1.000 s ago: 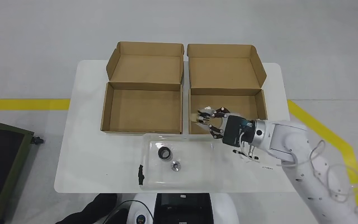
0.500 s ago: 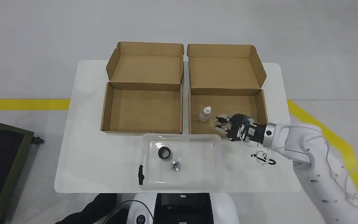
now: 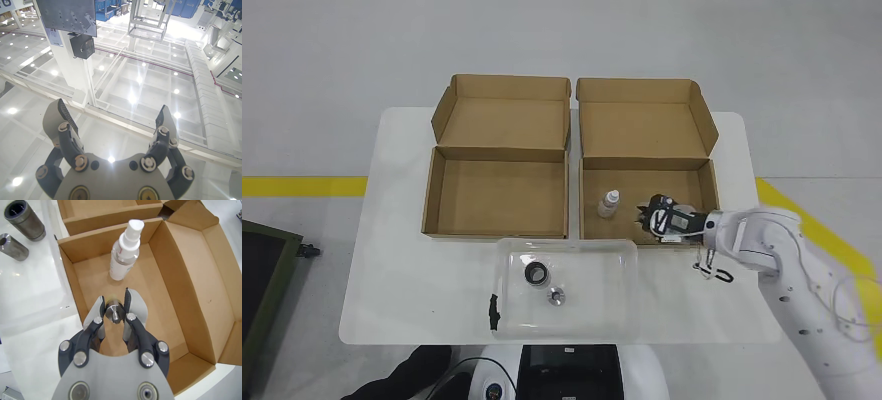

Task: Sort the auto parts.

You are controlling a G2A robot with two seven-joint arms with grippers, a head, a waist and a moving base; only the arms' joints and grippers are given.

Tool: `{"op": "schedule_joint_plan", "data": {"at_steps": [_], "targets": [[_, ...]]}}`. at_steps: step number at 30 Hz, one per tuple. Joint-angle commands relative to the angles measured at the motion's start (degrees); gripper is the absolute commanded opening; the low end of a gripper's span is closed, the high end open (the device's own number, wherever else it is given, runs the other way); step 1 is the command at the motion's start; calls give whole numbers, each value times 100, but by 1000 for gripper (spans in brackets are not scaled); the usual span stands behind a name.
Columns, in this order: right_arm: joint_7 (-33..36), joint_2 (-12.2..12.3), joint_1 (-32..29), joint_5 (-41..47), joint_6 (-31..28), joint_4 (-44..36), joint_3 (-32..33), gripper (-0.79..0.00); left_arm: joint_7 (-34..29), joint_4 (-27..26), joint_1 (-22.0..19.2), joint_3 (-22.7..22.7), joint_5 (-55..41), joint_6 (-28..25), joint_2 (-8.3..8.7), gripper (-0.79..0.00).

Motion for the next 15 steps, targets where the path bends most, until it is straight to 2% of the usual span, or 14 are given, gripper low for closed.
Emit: {"op": "schedule_joint_plan", "data": {"at_steps": [1, 15], "targets": [[-91, -24, 121, -69, 32, 134, -99, -785, 0, 0, 0, 0, 0, 0, 0, 0], [-126, -226, 886, -714, 212, 838, -923, -785, 0, 0, 0, 0, 0, 0, 0, 0]]}}
